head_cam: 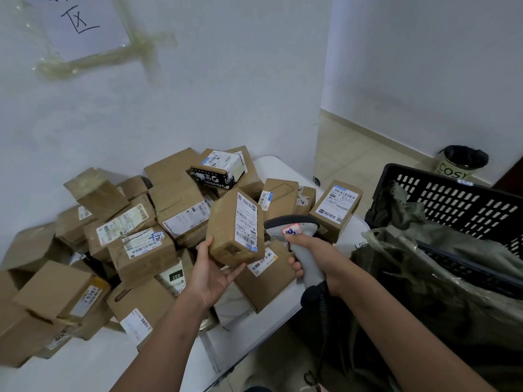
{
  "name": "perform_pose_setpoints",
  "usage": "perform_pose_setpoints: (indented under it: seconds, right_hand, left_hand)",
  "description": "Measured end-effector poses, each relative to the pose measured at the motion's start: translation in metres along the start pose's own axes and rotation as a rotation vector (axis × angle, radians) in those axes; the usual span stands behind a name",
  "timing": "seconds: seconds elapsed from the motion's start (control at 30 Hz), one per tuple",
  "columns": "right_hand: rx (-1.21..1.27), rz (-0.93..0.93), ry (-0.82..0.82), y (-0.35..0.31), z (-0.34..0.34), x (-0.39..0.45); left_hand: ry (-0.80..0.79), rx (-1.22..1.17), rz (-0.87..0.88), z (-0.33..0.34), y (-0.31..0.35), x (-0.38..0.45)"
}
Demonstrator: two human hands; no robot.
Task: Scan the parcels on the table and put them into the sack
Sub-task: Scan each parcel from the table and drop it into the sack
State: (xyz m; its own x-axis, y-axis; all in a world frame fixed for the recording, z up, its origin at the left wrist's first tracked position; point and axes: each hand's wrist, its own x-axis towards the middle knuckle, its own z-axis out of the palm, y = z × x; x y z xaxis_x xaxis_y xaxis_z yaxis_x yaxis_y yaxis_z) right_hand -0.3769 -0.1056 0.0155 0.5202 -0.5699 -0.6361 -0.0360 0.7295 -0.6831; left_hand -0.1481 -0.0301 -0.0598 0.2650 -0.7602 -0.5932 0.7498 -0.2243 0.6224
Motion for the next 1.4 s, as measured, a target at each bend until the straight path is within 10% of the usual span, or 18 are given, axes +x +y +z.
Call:
perform_pose_setpoints:
  seconds: [1.4]
  right_hand:
    - [0.014, -0.036, -0.034, -0.001, 0.005, -0.018]
  left_hand:
    - [-0.021, 0.01, 0.01, 0.008, -0.002, -0.006]
